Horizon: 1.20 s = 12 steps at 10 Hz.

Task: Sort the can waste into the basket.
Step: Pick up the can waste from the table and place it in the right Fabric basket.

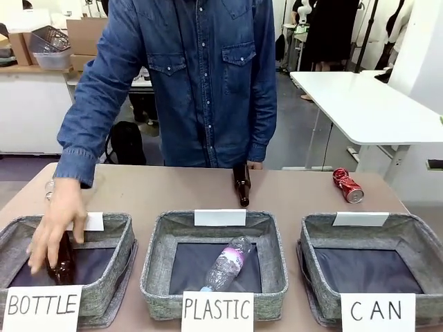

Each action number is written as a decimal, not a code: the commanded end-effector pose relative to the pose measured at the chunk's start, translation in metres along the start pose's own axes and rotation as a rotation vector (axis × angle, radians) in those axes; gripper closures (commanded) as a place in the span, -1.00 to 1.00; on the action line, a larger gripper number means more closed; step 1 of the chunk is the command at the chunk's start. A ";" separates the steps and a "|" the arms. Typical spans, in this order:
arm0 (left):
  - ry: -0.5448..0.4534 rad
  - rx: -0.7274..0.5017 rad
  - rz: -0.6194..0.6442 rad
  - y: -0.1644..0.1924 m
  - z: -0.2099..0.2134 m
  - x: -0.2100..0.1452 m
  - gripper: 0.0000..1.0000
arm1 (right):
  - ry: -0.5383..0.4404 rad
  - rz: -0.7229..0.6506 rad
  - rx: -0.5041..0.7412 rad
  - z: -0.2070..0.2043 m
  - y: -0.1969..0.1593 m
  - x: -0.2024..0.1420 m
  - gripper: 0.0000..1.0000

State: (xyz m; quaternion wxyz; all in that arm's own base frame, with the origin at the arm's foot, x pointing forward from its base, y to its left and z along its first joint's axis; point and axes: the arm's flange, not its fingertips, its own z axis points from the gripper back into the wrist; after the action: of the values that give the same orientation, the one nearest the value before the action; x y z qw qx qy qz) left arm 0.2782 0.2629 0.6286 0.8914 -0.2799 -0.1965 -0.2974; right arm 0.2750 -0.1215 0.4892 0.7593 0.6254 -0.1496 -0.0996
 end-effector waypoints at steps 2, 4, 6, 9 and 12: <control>0.022 -0.019 -0.043 -0.001 -0.005 0.010 0.22 | -0.007 0.027 0.023 -0.001 0.002 0.003 -1.00; 0.080 -0.052 -0.074 -0.003 -0.024 0.029 0.22 | -0.007 0.027 0.023 -0.001 0.002 0.003 -1.00; 0.162 -0.052 -0.180 -0.025 -0.069 0.072 0.22 | -0.007 0.027 0.023 -0.001 0.002 0.003 -1.00; 0.280 -0.205 -0.494 -0.097 -0.160 0.155 0.22 | -0.034 0.047 -0.035 0.067 0.008 -0.013 -1.00; 0.297 -0.196 -0.698 -0.198 -0.273 0.190 0.22 | -0.238 -0.026 -0.047 0.151 -0.027 -0.040 -1.00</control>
State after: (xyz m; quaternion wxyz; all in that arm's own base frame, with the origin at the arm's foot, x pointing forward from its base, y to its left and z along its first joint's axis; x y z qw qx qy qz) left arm 0.3538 -0.0946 0.6092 0.7379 -0.2426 -0.0967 -0.6223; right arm 0.1900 -0.2310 0.4984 0.7597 0.5905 -0.2107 -0.1725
